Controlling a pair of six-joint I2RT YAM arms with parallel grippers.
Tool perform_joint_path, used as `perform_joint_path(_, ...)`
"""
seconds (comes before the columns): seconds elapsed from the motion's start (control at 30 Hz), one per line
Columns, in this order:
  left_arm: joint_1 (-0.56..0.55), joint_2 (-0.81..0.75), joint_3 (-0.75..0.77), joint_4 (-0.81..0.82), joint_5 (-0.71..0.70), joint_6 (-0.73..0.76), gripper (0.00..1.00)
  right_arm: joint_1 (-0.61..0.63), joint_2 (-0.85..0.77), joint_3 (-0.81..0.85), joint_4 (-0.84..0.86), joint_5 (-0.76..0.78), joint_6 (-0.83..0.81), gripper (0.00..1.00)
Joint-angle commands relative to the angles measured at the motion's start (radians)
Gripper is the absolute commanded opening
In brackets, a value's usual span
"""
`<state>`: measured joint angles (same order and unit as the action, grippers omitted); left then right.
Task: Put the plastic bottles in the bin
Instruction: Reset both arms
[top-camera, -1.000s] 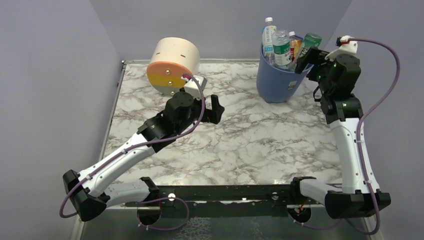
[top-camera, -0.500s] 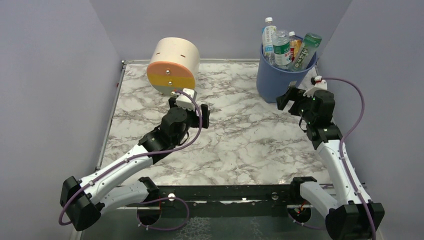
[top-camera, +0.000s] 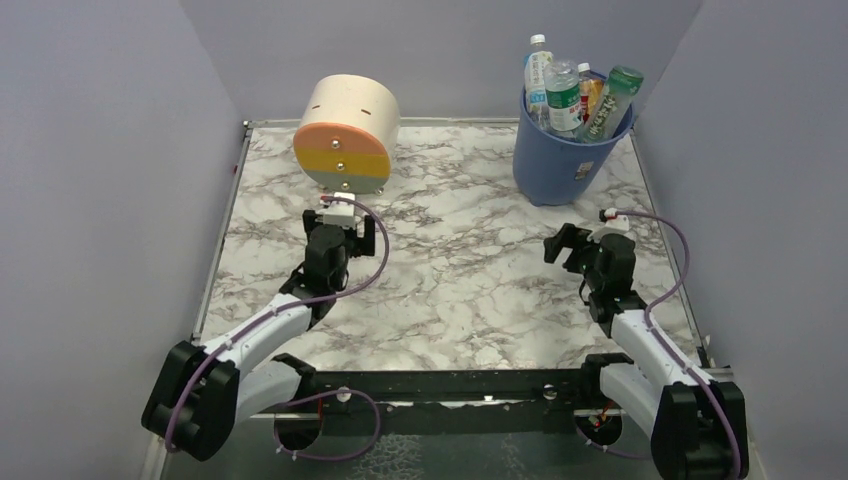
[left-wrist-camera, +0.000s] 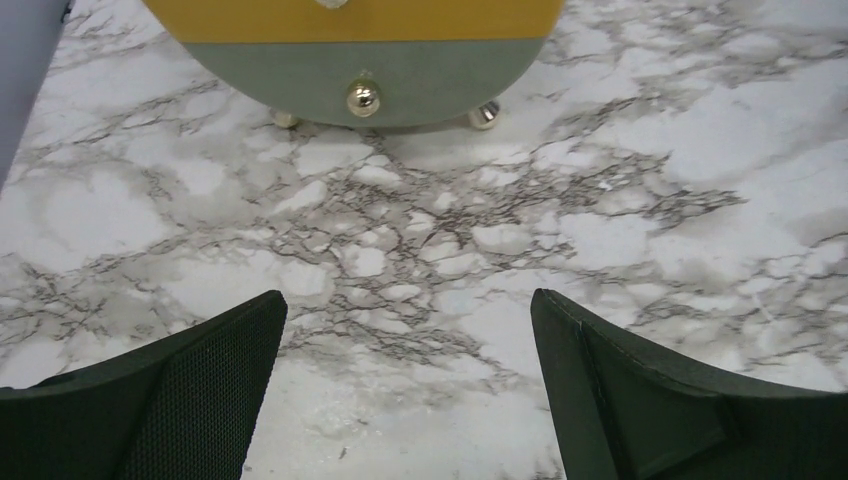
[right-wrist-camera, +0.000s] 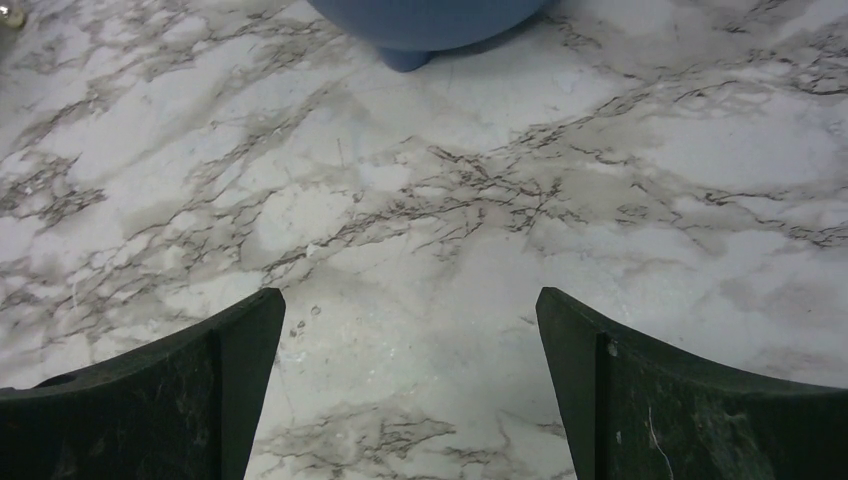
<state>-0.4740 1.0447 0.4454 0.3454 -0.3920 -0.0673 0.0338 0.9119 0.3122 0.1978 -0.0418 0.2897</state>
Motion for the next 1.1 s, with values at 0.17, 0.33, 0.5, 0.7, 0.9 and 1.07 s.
perform_joint_path(0.17, 0.196, 0.122, -0.132, 0.307, 0.094, 0.121, 0.99, 0.005, 0.152, -0.053, 0.423, 0.197, -0.078, 1.00)
perform_joint_path(0.33, 0.267, 0.220, -0.144, 0.399, 0.145, 0.122, 0.99, 0.005, 0.288, -0.035, 0.555, 0.246, -0.096, 1.00)
perform_joint_path(0.5, 0.310, 0.350, -0.161, 0.555, 0.151, 0.129, 0.99, 0.005, 0.402, -0.052, 0.720, 0.288, -0.125, 0.99)
perform_joint_path(0.7, 0.370, 0.434, -0.117, 0.613, 0.210, 0.131, 0.99, 0.005, 0.539, -0.069, 0.909, 0.254, -0.132, 0.99)
perform_joint_path(0.9, 0.395, 0.540, -0.153, 0.838, 0.239, 0.125, 0.99, 0.007, 0.589, -0.006, 0.832, 0.191, -0.160, 1.00)
perform_joint_path(1.07, 0.394, 0.552, -0.147, 0.826, 0.265, 0.138, 0.99, 0.043, 0.646, -0.098, 1.089, 0.079, -0.248, 1.00)
